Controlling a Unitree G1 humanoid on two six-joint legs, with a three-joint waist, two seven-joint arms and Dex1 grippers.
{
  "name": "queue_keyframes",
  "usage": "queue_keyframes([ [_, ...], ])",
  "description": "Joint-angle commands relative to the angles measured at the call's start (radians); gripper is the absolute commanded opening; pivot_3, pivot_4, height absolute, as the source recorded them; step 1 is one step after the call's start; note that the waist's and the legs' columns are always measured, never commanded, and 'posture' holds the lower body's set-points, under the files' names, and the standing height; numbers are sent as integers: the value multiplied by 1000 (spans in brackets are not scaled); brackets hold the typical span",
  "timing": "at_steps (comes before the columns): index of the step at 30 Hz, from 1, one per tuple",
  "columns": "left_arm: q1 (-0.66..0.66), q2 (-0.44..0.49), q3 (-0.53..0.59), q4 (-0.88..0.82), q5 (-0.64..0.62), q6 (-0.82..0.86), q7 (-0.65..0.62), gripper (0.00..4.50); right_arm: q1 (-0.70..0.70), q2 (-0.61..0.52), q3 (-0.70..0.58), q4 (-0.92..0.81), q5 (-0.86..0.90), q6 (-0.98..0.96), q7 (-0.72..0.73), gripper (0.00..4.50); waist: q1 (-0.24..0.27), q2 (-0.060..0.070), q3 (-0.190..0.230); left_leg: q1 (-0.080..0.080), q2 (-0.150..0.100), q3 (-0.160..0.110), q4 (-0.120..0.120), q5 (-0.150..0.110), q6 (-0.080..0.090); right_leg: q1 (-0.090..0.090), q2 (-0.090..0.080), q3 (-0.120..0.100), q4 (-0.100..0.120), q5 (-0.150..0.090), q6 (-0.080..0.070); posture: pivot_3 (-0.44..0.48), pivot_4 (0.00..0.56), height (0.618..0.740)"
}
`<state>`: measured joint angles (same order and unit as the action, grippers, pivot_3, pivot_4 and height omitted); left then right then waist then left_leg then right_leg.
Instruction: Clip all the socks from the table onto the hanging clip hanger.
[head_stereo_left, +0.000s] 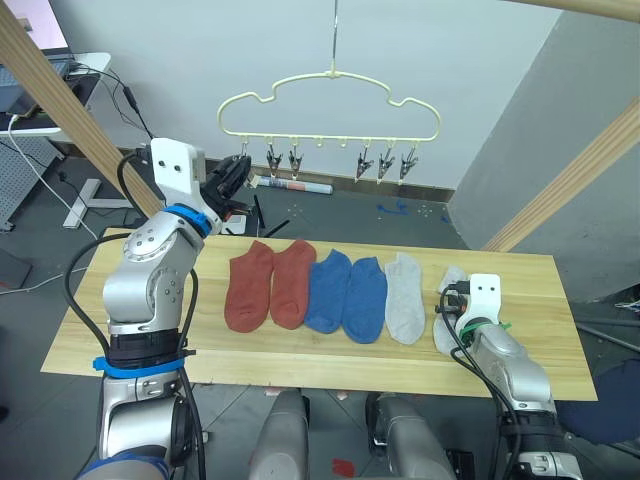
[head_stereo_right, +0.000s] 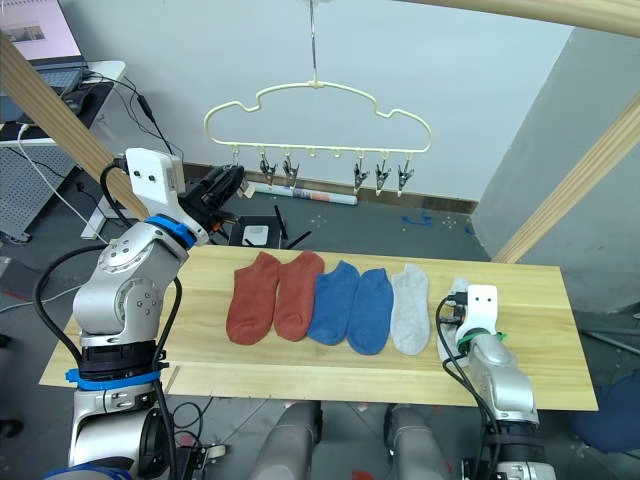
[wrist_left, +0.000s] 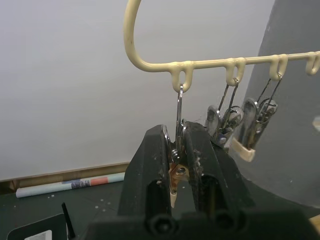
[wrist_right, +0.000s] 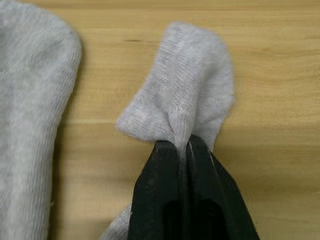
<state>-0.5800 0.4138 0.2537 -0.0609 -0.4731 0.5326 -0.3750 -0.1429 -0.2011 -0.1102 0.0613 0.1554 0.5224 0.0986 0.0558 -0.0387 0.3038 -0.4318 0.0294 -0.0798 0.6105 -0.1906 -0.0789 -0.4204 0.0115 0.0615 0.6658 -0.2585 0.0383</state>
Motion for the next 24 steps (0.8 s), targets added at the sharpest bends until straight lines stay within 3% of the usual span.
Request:
queue_keyframes([
  [1, -42, -26, 110, -41, -152, 131, 68, 167, 50, -103, 109, -159, -51, -51, 137, 36, -1, 0, 0, 0, 0, 0, 0, 0, 0, 0, 0, 0, 0, 0, 0, 229, 276, 740],
  [5, -109, -53, 298, 33, -492, 429, 190, 167, 2, -214, 262, -398, -66, -38, 297, 36, -15, 1, 1, -1, 0, 0, 1, 0, 0, -1, 0, 0, 2, 0, 1, 228, 283, 740],
  [9, -135, -47, 399, 98, -786, 627, 317, 167, -147, -132, 380, -482, -3, 74, 355, 36, -29, 0, 1, 3, 1, -1, 3, 0, 0, -1, 1, 0, 11, -1, 1, 211, 292, 740],
  [18, -110, -45, 377, 84, -1046, 643, 495, 167, -411, 166, 465, -329, 8, 153, 301, 36, -15, 0, 1, 2, 0, -6, 4, 3, -5, -1, 0, -5, 13, 0, 0, 221, 296, 740],
  [24, -68, -21, 334, 50, -1133, 605, 539, 167, -481, 206, 445, -274, 11, 139, 305, 36, 1, 0, 1, 1, 0, -8, 3, 3, -5, -1, -1, -8, 12, 2, -5, 229, 301, 740],
])
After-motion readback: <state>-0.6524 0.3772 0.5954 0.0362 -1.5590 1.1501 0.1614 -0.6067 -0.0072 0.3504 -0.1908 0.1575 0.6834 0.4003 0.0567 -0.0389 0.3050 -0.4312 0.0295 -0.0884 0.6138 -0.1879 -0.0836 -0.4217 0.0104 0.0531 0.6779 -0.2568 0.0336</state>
